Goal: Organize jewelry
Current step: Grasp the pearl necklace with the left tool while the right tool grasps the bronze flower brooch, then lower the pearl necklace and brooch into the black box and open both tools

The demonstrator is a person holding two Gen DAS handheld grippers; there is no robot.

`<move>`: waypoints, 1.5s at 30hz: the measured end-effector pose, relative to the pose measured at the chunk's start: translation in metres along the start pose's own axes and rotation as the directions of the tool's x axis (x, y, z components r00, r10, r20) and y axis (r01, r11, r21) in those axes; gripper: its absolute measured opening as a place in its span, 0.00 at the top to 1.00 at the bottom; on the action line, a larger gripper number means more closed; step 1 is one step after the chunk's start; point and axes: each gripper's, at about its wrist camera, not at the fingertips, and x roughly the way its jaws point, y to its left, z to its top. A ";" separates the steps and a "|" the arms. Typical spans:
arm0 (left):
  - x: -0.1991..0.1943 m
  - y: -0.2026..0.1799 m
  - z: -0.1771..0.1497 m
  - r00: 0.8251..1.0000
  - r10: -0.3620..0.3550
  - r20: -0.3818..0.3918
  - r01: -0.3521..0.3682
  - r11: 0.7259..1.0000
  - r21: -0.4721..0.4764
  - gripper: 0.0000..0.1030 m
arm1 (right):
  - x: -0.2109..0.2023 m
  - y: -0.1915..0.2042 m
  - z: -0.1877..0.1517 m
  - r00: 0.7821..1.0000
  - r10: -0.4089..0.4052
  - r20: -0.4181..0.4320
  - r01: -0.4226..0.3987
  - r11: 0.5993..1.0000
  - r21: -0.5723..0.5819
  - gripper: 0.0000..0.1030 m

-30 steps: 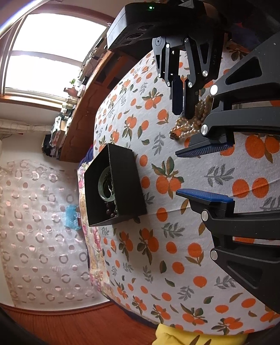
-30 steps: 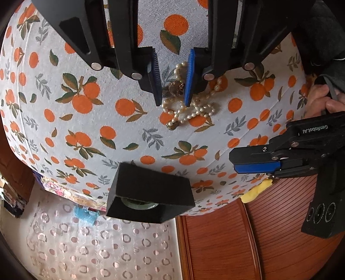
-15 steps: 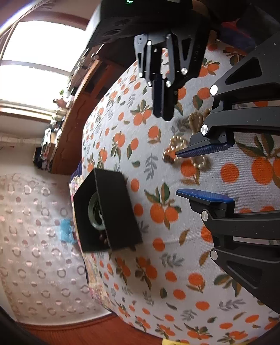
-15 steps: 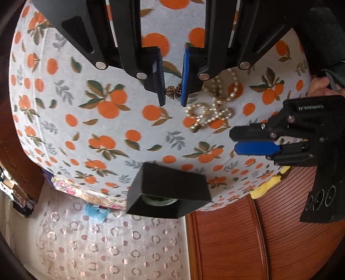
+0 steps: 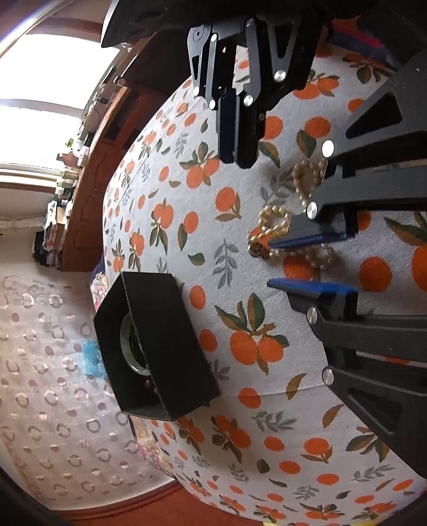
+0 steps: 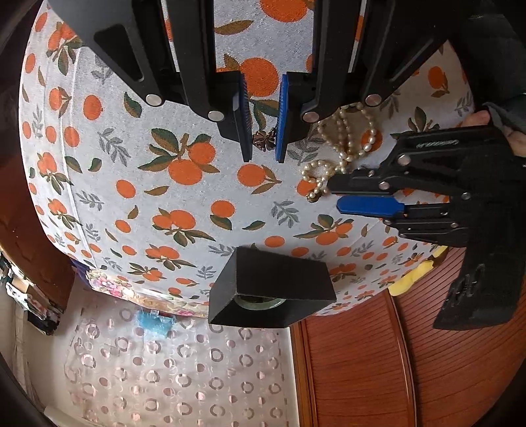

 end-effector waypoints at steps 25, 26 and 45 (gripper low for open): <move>-0.091 0.021 0.068 0.965 0.014 0.262 -0.011 1.000 -0.013 0.97 | -0.029 -0.006 0.048 0.992 -0.027 0.120 0.031 0.999 -0.029 0.85; -0.094 0.022 0.071 0.963 0.017 0.269 -0.014 1.000 -0.012 0.97 | -0.031 -0.006 0.050 0.992 -0.028 0.124 0.032 0.999 -0.030 0.85; -0.125 0.040 0.133 0.930 0.048 0.364 -0.047 0.999 -0.011 0.97 | -0.031 -0.009 0.101 0.984 -0.023 0.175 0.033 0.998 -0.051 0.85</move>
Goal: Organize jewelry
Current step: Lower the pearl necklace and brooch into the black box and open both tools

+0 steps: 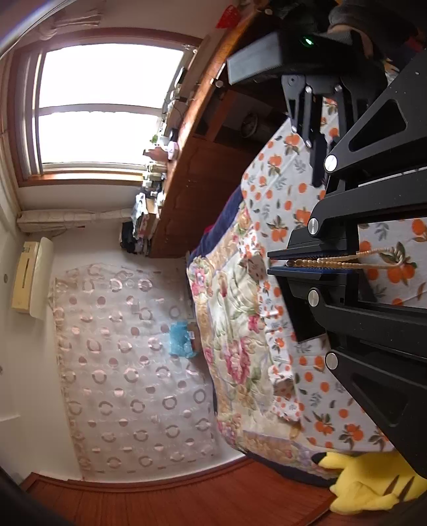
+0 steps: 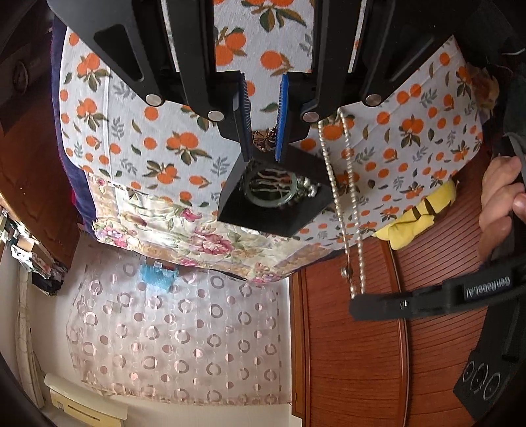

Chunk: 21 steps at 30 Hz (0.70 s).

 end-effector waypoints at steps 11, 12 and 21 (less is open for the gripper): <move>0.000 0.011 0.050 0.997 0.061 0.054 -0.062 0.998 0.015 0.97 | 0.016 -0.011 0.032 1.000 -0.015 0.004 0.015 1.000 -0.003 0.85; 0.000 0.012 0.054 0.996 0.067 0.058 -0.067 0.998 0.014 0.97 | 0.017 -0.012 0.035 1.000 -0.015 0.004 0.015 1.000 -0.001 0.85; 0.013 0.027 0.074 0.993 0.101 0.068 -0.100 0.995 -0.013 0.97 | 0.031 -0.019 0.049 1.000 -0.022 0.010 0.022 1.000 0.012 0.85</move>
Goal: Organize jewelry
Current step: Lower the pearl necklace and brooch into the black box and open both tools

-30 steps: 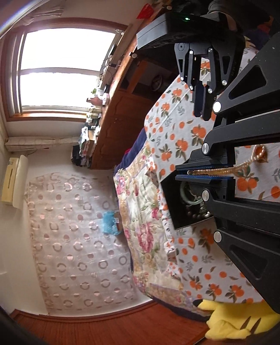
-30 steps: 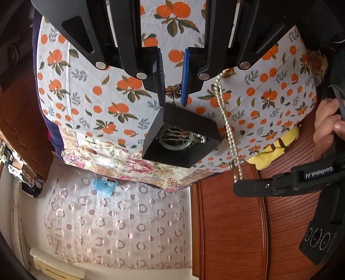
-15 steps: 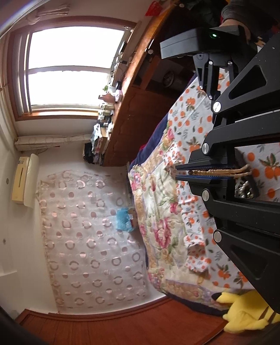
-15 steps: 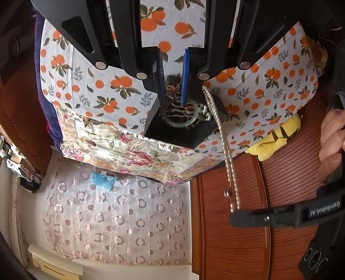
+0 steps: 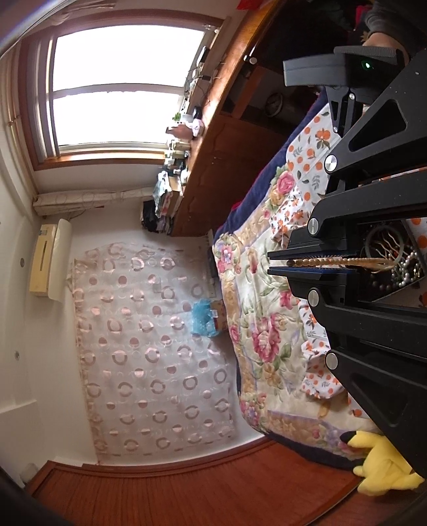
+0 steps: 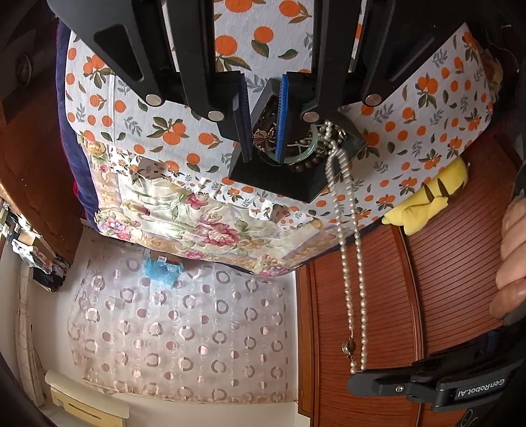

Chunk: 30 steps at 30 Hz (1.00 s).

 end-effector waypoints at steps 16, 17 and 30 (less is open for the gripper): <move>0.076 0.028 -0.097 0.978 0.009 -0.206 -0.023 0.998 -0.065 0.97 | 0.035 -0.016 0.017 0.999 0.021 -0.026 -0.020 0.999 0.049 0.85; 0.078 0.029 -0.103 0.977 0.004 -0.214 -0.020 0.997 -0.074 0.97 | 0.039 -0.017 0.018 0.999 0.024 -0.031 -0.023 0.998 0.052 0.85; 0.096 0.027 -0.149 0.964 -0.013 -0.264 -0.020 0.992 -0.121 0.95 | 0.101 -0.015 0.020 0.993 0.037 -0.110 -0.031 0.998 0.055 0.84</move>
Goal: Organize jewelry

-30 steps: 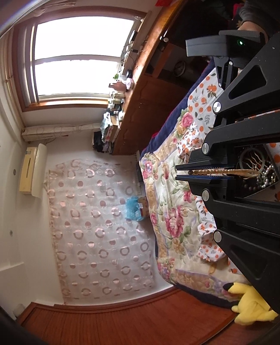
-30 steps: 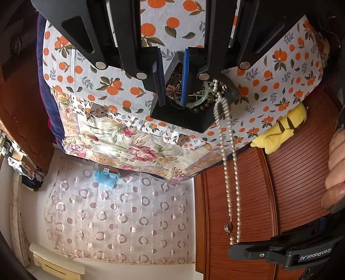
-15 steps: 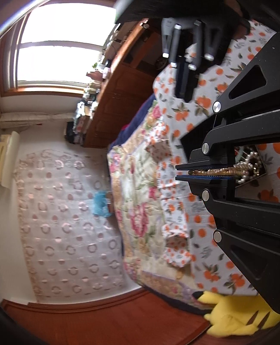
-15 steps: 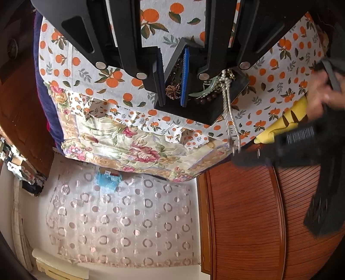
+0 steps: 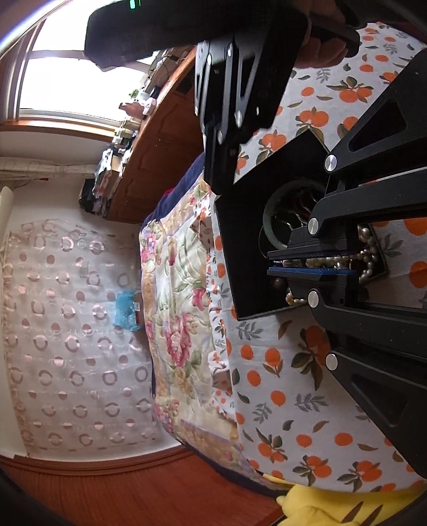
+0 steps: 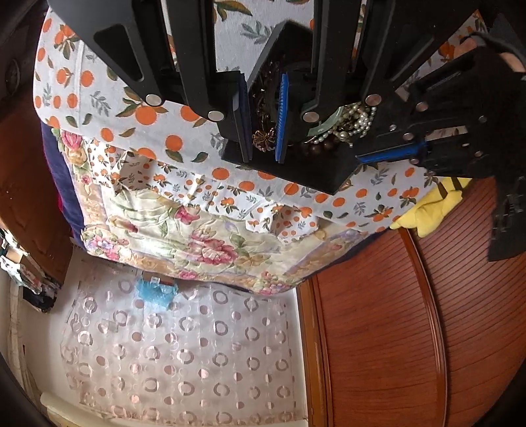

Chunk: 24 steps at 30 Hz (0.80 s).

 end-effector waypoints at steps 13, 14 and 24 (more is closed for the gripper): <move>-0.039 0.015 -0.020 0.998 0.057 0.039 -0.055 0.998 -0.033 0.44 | 0.017 0.007 0.001 1.000 -0.016 -0.009 0.016 1.000 -0.016 0.84; -0.041 0.015 -0.023 0.997 0.064 0.043 -0.063 0.998 -0.030 0.41 | 0.017 0.007 0.000 1.000 -0.022 -0.008 0.022 1.000 -0.015 0.84; -0.066 0.014 -0.036 0.993 0.097 0.071 -0.097 0.995 -0.005 0.09 | 0.010 0.000 -0.006 0.999 -0.026 0.021 0.026 0.999 0.021 0.68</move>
